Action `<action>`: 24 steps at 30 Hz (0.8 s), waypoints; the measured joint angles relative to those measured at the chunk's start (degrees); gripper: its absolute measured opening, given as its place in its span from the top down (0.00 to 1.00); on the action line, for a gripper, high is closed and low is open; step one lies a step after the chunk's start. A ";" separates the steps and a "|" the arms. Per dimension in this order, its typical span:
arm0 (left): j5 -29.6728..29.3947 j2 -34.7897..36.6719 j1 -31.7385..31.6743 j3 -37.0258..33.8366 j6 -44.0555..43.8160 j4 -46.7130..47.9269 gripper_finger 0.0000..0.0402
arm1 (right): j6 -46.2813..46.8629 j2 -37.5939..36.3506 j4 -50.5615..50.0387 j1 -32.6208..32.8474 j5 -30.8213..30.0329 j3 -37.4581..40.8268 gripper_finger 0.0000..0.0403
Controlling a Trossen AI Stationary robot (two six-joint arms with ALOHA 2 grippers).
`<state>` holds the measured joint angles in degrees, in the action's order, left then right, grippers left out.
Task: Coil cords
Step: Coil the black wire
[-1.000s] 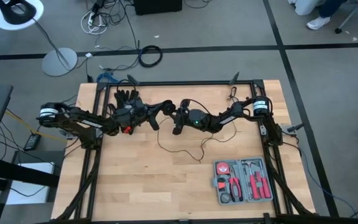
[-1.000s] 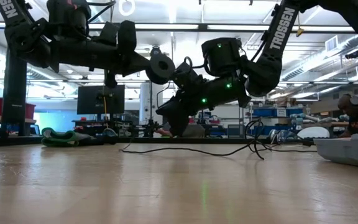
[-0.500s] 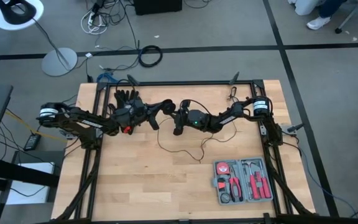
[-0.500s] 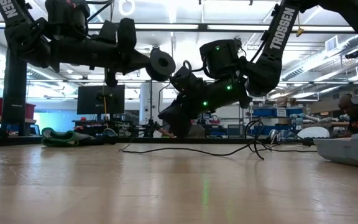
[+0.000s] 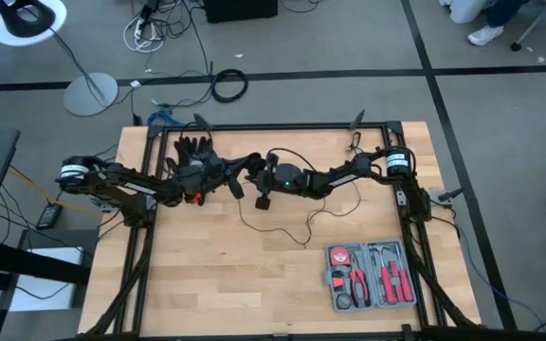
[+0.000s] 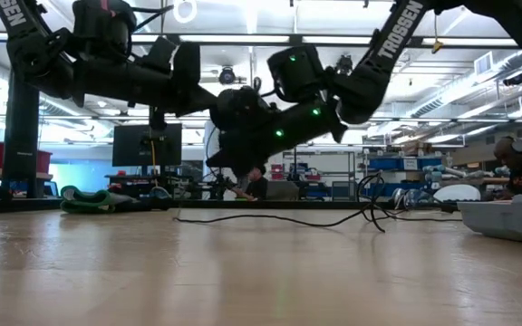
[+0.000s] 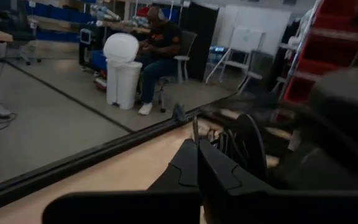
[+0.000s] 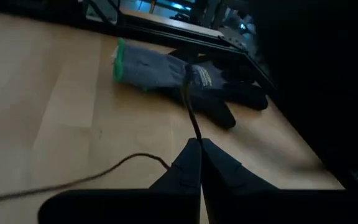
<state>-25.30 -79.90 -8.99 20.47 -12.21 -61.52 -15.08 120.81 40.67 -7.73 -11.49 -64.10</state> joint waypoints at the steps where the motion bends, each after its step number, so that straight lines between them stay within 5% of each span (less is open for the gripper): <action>1: -0.20 -0.01 -0.01 0.00 0.05 0.67 1.00 | 1.18 0.00 -0.91 0.00 0.02 -0.74 1.00; 16: -4.07 0.09 0.02 0.20 5.71 7.45 1.00 | 7.69 -0.14 -3.15 0.44 2.46 -2.37 1.00; 24: -7.83 -0.25 -0.06 -0.22 7.26 9.80 1.00 | 12.85 -1.46 -7.70 0.50 -1.36 -2.55 1.00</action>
<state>-33.12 -80.15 -9.05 20.25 -4.95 -51.72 -2.23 119.35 32.96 -7.22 -12.84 -66.65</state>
